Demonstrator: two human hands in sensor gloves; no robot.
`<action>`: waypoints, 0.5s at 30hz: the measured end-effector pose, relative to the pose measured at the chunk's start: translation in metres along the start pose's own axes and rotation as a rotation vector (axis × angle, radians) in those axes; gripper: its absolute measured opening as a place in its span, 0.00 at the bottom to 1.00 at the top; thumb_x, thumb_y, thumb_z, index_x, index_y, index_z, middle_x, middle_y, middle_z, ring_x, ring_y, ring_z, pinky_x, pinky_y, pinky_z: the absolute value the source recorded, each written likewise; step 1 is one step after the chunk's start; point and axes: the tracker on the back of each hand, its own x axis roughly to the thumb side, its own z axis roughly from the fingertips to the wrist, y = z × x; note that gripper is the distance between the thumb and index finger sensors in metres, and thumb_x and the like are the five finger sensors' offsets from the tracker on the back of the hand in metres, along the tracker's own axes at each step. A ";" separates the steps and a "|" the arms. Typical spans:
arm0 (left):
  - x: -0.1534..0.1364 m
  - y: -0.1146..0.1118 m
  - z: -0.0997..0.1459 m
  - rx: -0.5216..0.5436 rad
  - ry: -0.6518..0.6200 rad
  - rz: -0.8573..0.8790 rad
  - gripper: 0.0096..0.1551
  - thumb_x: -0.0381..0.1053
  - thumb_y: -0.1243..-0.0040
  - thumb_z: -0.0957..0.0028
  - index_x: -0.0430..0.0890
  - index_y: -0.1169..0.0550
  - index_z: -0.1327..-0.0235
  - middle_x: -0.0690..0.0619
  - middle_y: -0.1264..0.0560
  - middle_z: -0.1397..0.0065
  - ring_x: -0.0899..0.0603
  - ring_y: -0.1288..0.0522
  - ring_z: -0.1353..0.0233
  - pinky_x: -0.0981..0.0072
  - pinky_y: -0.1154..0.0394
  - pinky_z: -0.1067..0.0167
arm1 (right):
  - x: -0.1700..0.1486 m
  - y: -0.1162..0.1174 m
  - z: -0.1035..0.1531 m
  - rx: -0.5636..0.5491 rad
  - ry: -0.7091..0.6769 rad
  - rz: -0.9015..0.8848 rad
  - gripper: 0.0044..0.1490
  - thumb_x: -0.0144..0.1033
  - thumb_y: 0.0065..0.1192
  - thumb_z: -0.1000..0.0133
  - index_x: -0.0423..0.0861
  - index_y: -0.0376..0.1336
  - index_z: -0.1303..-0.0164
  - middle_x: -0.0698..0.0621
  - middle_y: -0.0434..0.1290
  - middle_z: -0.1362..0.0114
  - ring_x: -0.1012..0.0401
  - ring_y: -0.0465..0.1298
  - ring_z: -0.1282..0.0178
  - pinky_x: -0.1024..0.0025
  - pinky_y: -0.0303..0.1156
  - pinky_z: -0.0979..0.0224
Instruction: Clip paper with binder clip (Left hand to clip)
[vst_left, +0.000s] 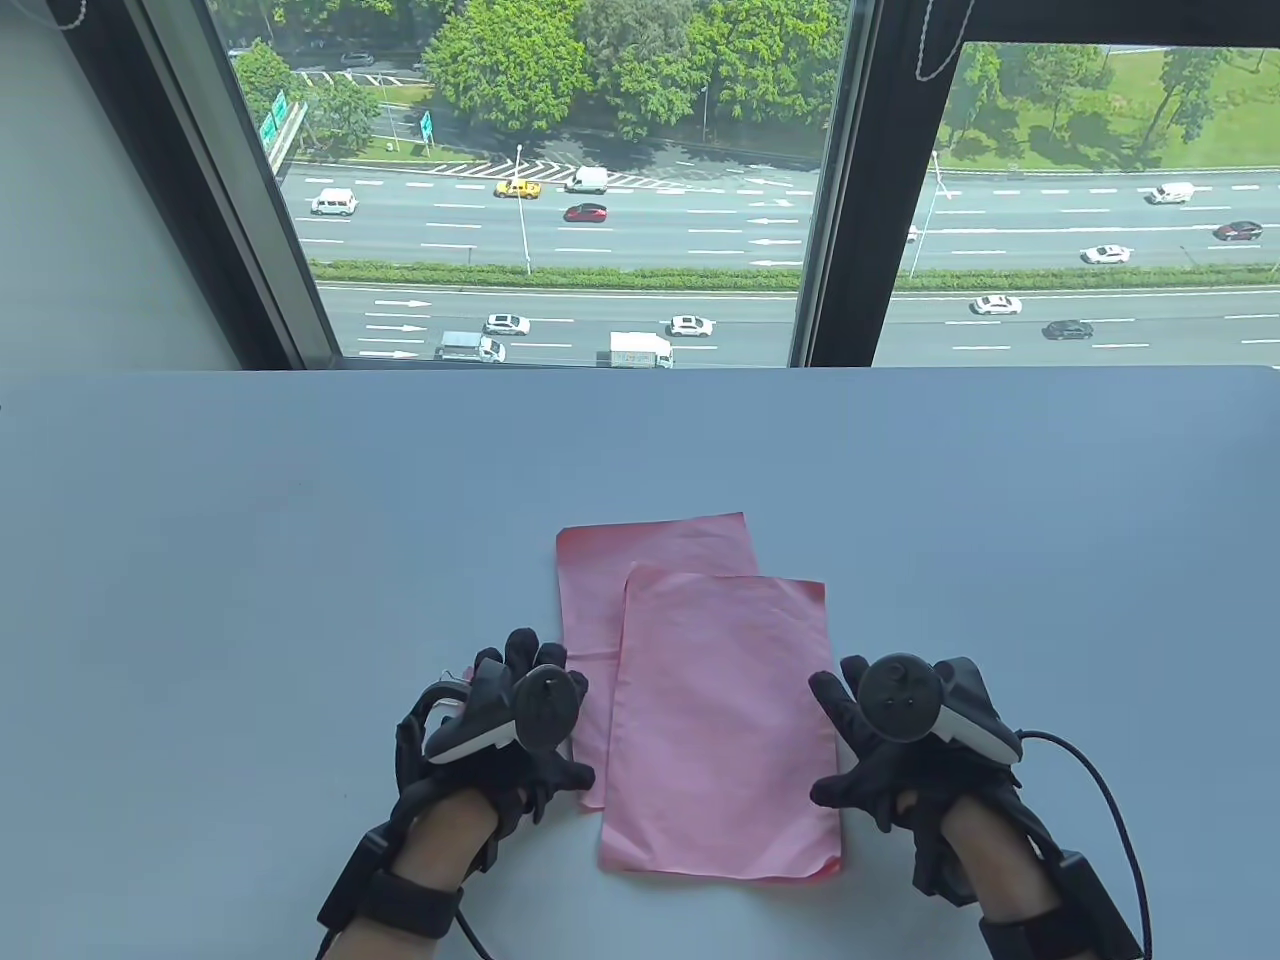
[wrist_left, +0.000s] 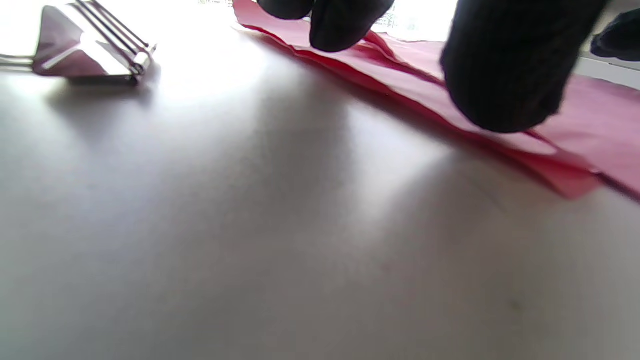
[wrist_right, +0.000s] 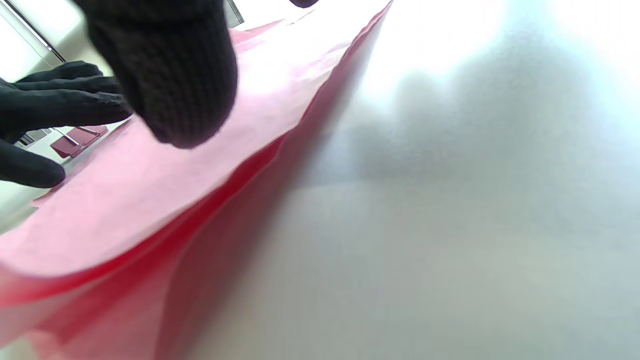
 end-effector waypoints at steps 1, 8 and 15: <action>-0.001 0.000 0.000 -0.006 0.005 0.005 0.57 0.71 0.33 0.57 0.46 0.39 0.19 0.47 0.52 0.13 0.36 0.68 0.20 0.37 0.65 0.29 | 0.000 0.001 0.000 0.027 0.008 0.003 0.67 0.54 0.76 0.54 0.47 0.37 0.19 0.40 0.31 0.17 0.33 0.30 0.23 0.28 0.33 0.30; -0.001 -0.005 -0.003 -0.051 0.037 0.021 0.57 0.71 0.32 0.58 0.46 0.39 0.20 0.46 0.52 0.13 0.35 0.69 0.20 0.37 0.65 0.29 | 0.001 0.014 -0.008 0.112 0.068 0.051 0.67 0.52 0.77 0.53 0.46 0.36 0.19 0.40 0.29 0.18 0.33 0.29 0.24 0.28 0.33 0.30; -0.001 -0.006 -0.003 -0.061 0.040 0.005 0.56 0.71 0.33 0.58 0.50 0.39 0.19 0.47 0.53 0.13 0.35 0.68 0.20 0.37 0.64 0.29 | -0.002 0.014 -0.011 0.094 0.078 0.043 0.66 0.53 0.76 0.53 0.50 0.36 0.19 0.40 0.27 0.19 0.33 0.29 0.24 0.28 0.33 0.30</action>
